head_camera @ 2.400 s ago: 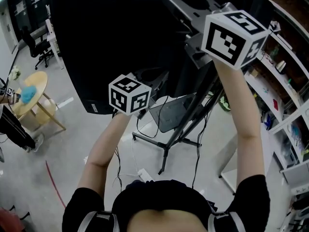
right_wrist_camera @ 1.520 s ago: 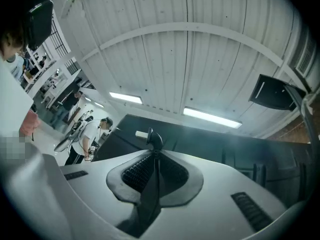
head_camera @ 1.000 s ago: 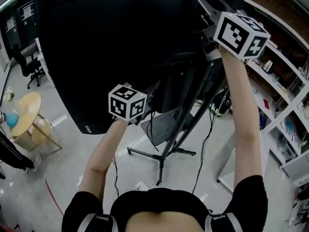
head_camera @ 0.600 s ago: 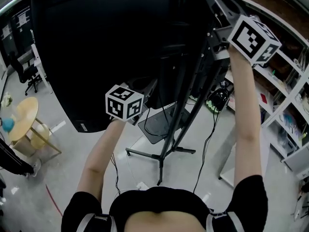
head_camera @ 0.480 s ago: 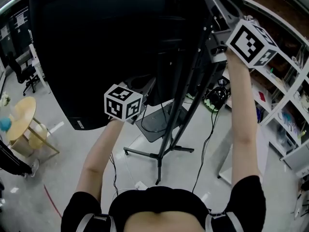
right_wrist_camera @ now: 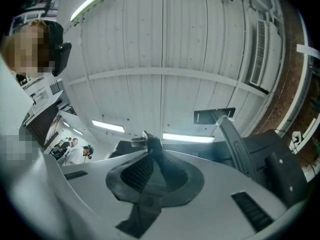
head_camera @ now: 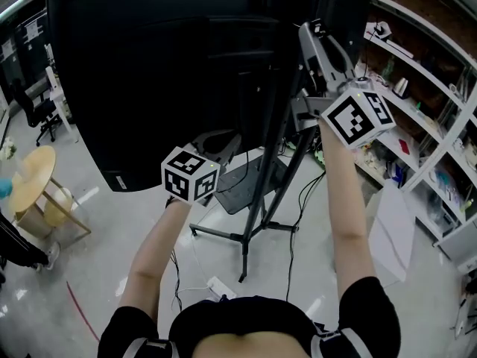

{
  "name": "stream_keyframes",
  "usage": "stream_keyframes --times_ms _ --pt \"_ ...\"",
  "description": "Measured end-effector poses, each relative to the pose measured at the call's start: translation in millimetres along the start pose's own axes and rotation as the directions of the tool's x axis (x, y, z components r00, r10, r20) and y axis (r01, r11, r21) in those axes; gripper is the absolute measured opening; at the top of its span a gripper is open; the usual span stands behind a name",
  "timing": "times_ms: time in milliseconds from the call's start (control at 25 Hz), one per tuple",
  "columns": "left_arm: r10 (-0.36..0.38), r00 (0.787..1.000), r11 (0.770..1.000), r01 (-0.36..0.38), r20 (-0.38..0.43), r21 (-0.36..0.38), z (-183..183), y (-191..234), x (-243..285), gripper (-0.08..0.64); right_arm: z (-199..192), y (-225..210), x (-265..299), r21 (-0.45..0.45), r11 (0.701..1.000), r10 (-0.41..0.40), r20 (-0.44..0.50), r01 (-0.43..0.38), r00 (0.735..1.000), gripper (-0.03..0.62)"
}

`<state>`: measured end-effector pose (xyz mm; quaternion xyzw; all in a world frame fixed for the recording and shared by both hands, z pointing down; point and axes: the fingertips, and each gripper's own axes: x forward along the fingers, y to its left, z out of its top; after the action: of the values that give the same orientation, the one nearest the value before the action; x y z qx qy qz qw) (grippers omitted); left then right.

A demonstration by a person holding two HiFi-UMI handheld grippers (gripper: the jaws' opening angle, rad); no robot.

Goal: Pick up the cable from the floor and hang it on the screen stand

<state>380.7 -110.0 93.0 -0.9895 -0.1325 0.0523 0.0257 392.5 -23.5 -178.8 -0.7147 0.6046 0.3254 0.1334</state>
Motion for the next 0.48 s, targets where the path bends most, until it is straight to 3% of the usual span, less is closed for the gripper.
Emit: stream_keyframes --times_ms 480 --pt "0.044 0.997 0.995 -0.049 -0.064 -0.084 -50 -1 -28 0.008 -67 -6 -41 0.171 0.984 -0.065 0.095 0.048 0.993 0.055"
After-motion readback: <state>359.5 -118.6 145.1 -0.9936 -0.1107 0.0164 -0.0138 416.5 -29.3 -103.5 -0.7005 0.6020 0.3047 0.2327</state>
